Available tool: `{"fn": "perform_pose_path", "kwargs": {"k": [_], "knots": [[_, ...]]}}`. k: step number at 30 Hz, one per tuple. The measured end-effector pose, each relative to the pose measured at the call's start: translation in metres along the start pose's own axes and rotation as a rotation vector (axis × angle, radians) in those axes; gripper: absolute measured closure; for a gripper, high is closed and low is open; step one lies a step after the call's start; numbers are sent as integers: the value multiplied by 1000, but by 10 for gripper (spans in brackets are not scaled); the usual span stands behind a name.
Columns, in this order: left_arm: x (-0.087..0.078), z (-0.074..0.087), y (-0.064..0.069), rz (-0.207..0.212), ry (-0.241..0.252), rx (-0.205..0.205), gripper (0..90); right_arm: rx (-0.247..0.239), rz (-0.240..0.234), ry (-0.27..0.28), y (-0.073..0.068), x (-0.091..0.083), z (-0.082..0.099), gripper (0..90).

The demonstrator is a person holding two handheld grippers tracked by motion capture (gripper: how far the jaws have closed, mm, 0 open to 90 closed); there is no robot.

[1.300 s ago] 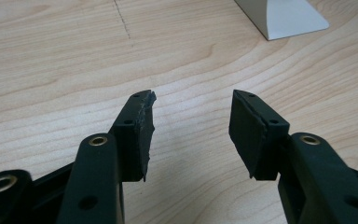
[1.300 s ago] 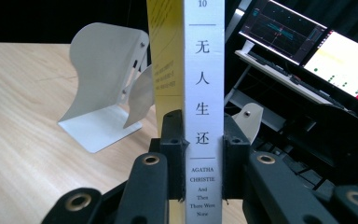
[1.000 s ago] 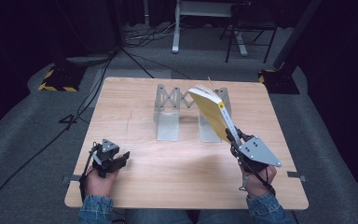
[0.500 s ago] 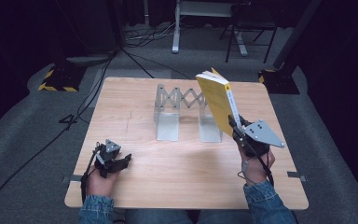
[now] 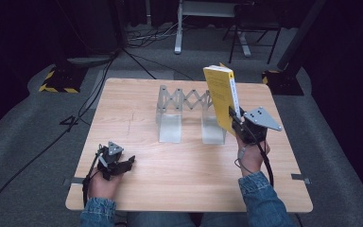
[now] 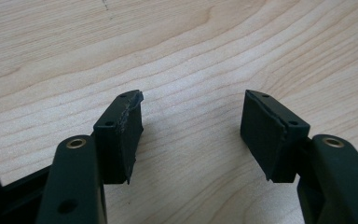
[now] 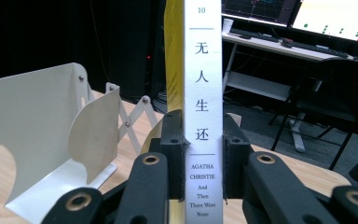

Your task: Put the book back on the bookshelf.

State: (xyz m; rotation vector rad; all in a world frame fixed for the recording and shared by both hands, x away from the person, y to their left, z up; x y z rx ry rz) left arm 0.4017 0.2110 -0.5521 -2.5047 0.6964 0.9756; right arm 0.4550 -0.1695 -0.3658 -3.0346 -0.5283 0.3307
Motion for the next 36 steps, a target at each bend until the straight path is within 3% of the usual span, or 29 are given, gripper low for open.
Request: {"fn": "perform_pose_path", "kwargs": {"k": [9,19,26,36], "knots": [[0,0,1,2,1,3,388,49,20,7,2,19,7,761],[0,-1,1,1,0,1,390,85,37,-21,4,36,23,760],[0,-1,2,0,-1,-4,393,88,30,-19,3,39,28,759],[0,-1,2,-3,-1,-2,394,103,18,-37,1,44,50,759]]}}
Point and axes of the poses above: each handheld gripper's, and its own axes: x roughly forward along the jaws, z roughly out of its underside, y roughly to its right, the point moved 7 cm from there along x, roughly forward along the jaws, and after that the axes turned 14 degrees about x, right-handed, at the moved point
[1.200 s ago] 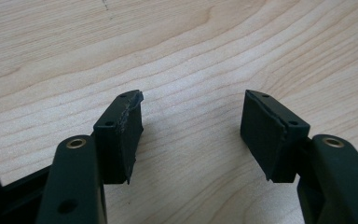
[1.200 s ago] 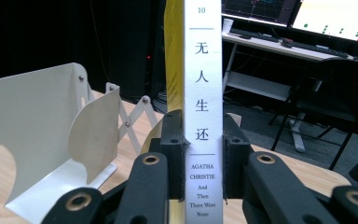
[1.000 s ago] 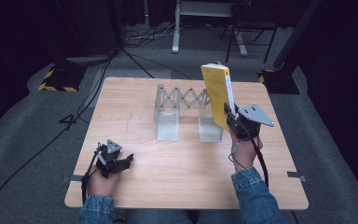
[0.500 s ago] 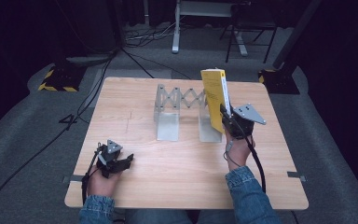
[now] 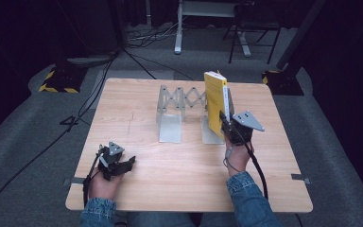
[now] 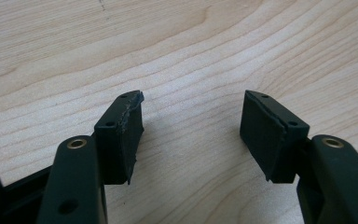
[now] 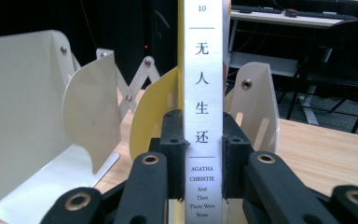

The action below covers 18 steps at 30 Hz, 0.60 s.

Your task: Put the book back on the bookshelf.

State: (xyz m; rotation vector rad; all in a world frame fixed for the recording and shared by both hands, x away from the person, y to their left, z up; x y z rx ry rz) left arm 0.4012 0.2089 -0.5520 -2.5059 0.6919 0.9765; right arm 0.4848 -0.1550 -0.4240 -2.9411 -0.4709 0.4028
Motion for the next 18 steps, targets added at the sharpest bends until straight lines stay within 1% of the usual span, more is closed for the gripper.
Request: {"fn": "perform_pose_path", "kwargs": {"k": [2,5,6,9,11,12,18], "knots": [[0,0,0,0,0,0,394,-4,0,-9,-1,1,3,758],[0,0,0,0,1,0,394,-13,-9,-42,-5,6,13,758],[0,0,0,0,1,0,394,-13,-9,-42,-5,6,13,758],[0,0,0,0,1,0,394,-23,-14,-62,-9,10,22,757],[0,0,0,0,0,3,394,-23,-15,-77,-10,12,27,756],[0,0,0,1,0,5,393,-13,-25,-82,-10,14,31,756],[0,0,0,6,5,5,388,-10,-28,-85,-13,13,34,756]]}}
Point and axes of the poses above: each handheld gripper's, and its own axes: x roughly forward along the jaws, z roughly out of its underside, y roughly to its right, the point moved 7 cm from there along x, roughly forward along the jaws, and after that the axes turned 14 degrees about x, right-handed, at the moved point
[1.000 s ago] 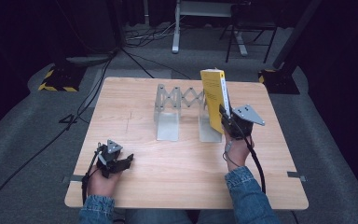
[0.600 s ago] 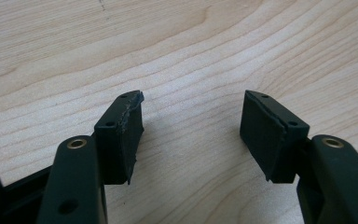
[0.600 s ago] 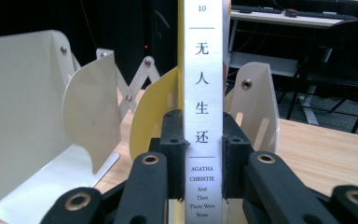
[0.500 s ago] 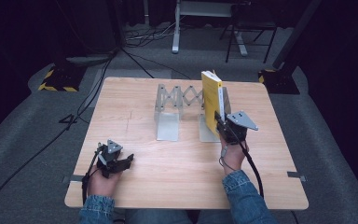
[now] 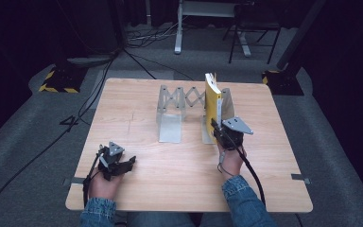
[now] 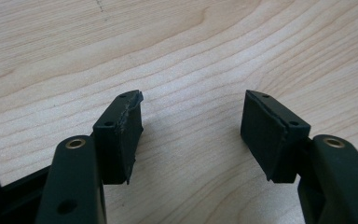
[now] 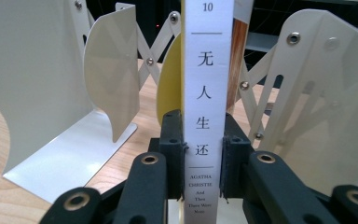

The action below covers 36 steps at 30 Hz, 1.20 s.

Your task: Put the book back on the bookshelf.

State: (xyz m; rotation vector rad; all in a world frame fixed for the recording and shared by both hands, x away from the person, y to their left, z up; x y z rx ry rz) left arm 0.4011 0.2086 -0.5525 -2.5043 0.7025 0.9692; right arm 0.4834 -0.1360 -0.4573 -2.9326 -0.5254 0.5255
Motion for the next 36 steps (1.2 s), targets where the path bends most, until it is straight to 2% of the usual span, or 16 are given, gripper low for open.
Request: {"fn": "perform_pose_path", "kwargs": {"k": [7,15,21,27,29,36], "knots": [[0,0,0,2,3,1,385,-25,-5,-5,-7,0,8,755],[0,0,0,4,3,4,385,-11,12,-29,-2,5,18,753],[0,0,0,4,6,4,382,-30,25,-55,0,17,21,751],[1,0,0,6,7,7,380,-49,26,-53,-3,19,22,747],[1,0,1,5,7,7,379,-28,21,-52,-3,19,23,744],[0,0,1,6,8,7,378,-6,15,-53,-1,18,26,744]]}}
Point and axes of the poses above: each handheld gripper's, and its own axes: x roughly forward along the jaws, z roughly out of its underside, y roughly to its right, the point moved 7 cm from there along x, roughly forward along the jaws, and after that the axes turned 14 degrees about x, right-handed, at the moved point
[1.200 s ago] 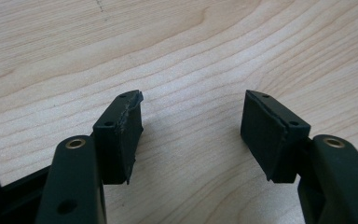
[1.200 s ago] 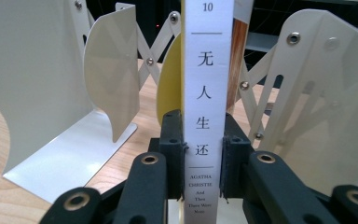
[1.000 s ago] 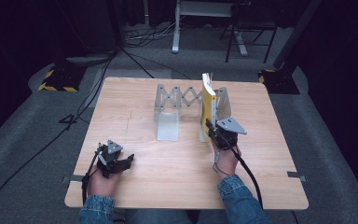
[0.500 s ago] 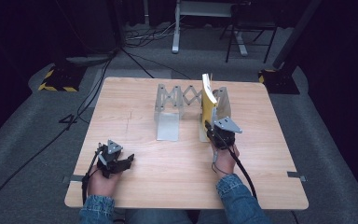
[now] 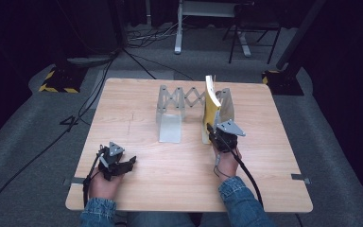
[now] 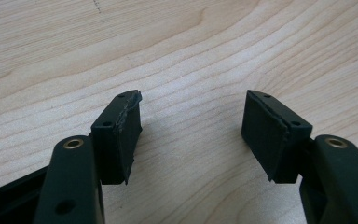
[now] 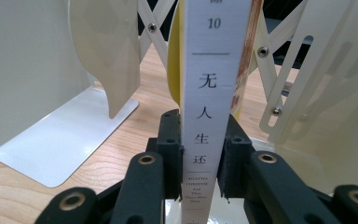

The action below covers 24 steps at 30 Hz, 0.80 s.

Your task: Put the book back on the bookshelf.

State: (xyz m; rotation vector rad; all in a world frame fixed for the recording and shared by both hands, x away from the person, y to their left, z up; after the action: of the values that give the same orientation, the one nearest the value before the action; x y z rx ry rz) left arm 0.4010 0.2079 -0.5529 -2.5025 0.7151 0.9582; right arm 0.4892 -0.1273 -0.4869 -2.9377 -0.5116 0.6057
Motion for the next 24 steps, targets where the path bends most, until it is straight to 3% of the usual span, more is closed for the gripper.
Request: {"fn": "perform_pose_path", "kwargs": {"k": [8,10,11,13,17,22,24], "knots": [[-1,1,0,1,3,-6,378,3,4,-12,5,1,-1,706],[-2,1,0,1,2,-9,378,9,4,-24,6,0,-1,651],[-2,2,0,-2,0,-4,377,27,-1,-35,8,-2,-2,565],[-2,2,1,-1,-1,-2,376,32,-11,-32,9,-3,-3,551],[-4,4,2,2,-3,-3,373,63,-52,-23,12,-14,-8,496],[-7,7,3,14,-2,5,338,40,-91,14,13,-42,-22,476],[-8,8,2,12,-3,10,335,36,-95,16,13,-45,-24,475]]}}
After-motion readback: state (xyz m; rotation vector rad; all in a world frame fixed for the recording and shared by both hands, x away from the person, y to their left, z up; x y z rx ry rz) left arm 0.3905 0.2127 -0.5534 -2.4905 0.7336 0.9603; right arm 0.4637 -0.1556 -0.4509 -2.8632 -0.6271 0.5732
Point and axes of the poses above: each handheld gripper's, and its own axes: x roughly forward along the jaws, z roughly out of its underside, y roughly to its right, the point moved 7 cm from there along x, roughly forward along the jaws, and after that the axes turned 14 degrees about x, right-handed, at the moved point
